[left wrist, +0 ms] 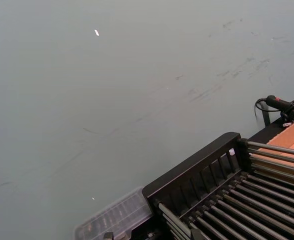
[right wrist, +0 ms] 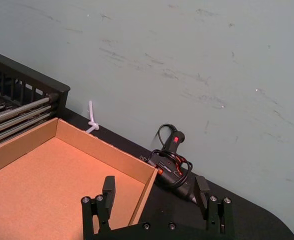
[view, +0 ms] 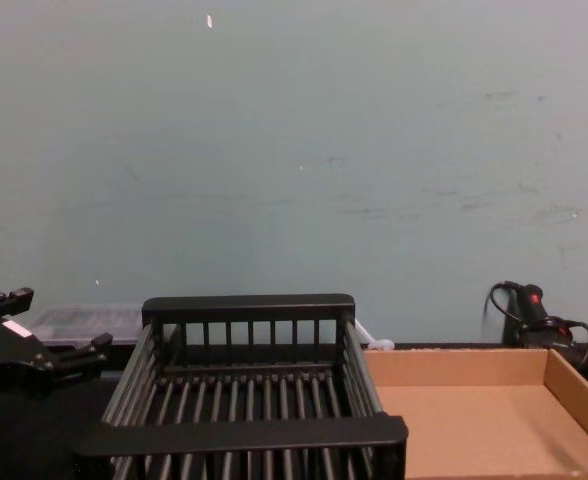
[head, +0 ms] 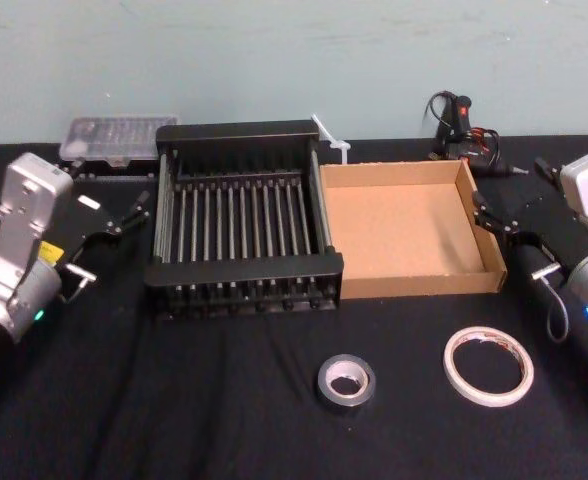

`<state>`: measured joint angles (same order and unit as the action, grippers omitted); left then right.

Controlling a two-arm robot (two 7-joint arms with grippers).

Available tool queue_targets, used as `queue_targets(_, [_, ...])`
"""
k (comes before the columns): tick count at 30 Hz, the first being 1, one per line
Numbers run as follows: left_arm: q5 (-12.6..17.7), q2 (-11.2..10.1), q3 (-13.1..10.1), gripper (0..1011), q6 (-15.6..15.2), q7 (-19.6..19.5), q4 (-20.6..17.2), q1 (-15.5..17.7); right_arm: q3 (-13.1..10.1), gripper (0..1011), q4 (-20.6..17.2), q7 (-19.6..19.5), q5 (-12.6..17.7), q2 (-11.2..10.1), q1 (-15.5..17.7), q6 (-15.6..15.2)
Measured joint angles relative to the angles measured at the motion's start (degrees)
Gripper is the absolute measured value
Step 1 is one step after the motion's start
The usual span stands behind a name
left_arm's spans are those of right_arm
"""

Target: Pick up the white tape and place it into the black box , Pick up the silver tape and place it into the brown box.

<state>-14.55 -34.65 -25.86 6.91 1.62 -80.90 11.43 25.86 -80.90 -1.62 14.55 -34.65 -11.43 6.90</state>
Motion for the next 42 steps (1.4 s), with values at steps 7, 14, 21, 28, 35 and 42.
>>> queue_targets(7, [0.0, 0.0, 0.0, 1001, 0.0, 0.0, 0.0, 0.0, 0.0, 1002, 0.0, 0.0, 0.0, 0.0, 0.0, 0.0])
queue_targets(14, [0.0, 0.0, 0.0, 1001, 0.0, 0.0, 0.0, 0.0, 0.0, 1002, 0.0, 0.0, 0.0, 0.0, 0.0, 0.0])
queue_targets(21, [0.0, 0.0, 0.0, 1001, 0.0, 0.0, 0.0, 0.0, 0.0, 1002, 0.0, 0.0, 0.0, 0.0, 0.0, 0.0])
queue_targets(28, [0.0, 0.0, 0.0, 1001, 0.0, 0.0, 0.0, 0.0, 0.0, 1002, 0.0, 0.0, 0.0, 0.0, 0.0, 0.0])
queue_targets(35, [0.0, 0.0, 0.0, 1001, 0.0, 0.0, 0.0, 0.0, 0.0, 1002, 0.0, 0.0, 0.0, 0.0, 0.0, 0.0])
queue_targets(42, [0.0, 0.0, 0.0, 1001, 0.0, 0.0, 0.0, 0.0, 0.0, 1002, 0.0, 0.0, 0.0, 0.0, 0.0, 0.0])
